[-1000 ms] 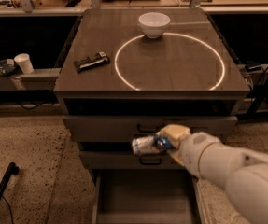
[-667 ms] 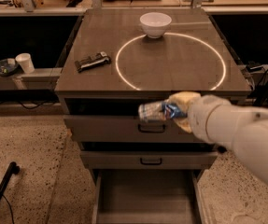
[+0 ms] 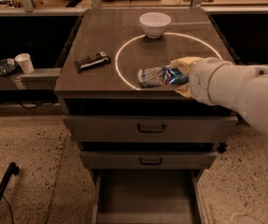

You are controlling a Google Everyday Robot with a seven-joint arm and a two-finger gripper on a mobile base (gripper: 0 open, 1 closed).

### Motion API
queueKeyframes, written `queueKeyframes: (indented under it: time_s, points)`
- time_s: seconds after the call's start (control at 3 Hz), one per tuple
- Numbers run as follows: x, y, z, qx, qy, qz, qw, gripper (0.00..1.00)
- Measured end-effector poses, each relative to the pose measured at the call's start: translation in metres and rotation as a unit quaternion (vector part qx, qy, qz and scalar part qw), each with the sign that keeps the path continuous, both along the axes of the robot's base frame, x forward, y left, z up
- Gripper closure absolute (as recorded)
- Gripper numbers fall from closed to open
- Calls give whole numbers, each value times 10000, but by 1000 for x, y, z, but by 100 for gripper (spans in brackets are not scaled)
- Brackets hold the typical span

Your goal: Pick redbull can from bottom drawer and place on counter

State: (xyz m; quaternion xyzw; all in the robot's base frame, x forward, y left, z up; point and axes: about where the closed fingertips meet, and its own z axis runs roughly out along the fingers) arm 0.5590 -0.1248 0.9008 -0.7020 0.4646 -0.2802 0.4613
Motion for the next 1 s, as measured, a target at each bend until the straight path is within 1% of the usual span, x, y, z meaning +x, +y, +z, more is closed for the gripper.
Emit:
queueKeyframes:
  time_s: [0.33,0.67,1.0]
  points:
    - [8,6,-4,-90,204,-120,9997,100]
    - [47,6,-17,-203,585,-455,9970,100]
    - [76,10,-31,-110,979,-812,9918,100]
